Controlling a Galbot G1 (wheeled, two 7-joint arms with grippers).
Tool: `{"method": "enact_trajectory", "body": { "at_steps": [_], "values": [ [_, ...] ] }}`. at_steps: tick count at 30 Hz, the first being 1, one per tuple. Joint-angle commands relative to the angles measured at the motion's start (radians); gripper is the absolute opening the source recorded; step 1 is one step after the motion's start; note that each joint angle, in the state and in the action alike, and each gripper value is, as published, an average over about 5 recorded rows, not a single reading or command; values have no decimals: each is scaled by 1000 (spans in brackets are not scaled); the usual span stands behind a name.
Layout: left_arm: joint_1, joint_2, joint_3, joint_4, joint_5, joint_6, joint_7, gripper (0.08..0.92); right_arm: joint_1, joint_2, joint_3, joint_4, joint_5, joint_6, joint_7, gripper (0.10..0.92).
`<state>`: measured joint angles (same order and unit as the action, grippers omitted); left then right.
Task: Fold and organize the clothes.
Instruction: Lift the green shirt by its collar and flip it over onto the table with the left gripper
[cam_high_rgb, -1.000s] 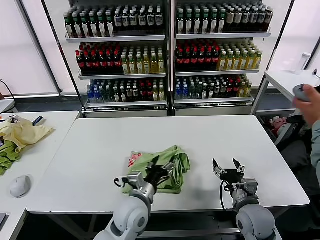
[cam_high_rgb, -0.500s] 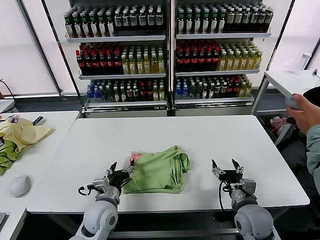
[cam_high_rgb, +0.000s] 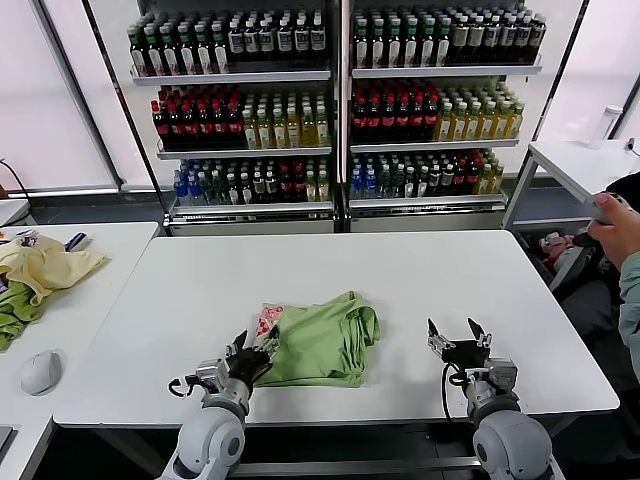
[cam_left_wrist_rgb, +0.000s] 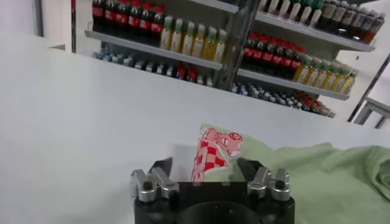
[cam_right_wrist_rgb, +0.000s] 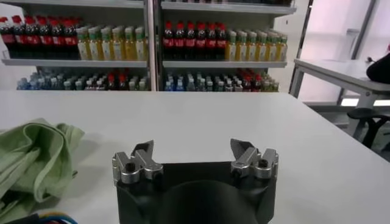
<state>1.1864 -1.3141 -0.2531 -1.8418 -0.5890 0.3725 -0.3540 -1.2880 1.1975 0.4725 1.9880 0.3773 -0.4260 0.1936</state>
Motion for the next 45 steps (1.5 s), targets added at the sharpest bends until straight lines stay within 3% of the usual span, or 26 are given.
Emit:
{"method": "enact_trajectory", "body": {
  "at_steps": [1,12,18,27,38,42,45],
  "values": [
    [8,-10,10,15,-54,-3,9,637,0,-2,3,3,1,0,1,823],
    [14,-20,-34,-13,-163,-21,27,307,-5,-4,10,15,3,-1,3,823],
    [9,-19,-112,-27,-353,-11,28,138,-9,-4,12,23,5,0,4,823],
    [15,9,-293,-70,-590,25,14,114,-6,-4,12,25,12,0,4,823],
    [0,274,-614,-133,-654,75,-26,114,4,-4,15,27,34,8,2,823],
    [-29,322,-607,-201,-590,86,-36,114,7,-6,17,30,40,9,1,823],
    [-58,314,-501,-245,-461,98,-48,114,6,-6,21,35,43,10,1,823]
  ]
}}
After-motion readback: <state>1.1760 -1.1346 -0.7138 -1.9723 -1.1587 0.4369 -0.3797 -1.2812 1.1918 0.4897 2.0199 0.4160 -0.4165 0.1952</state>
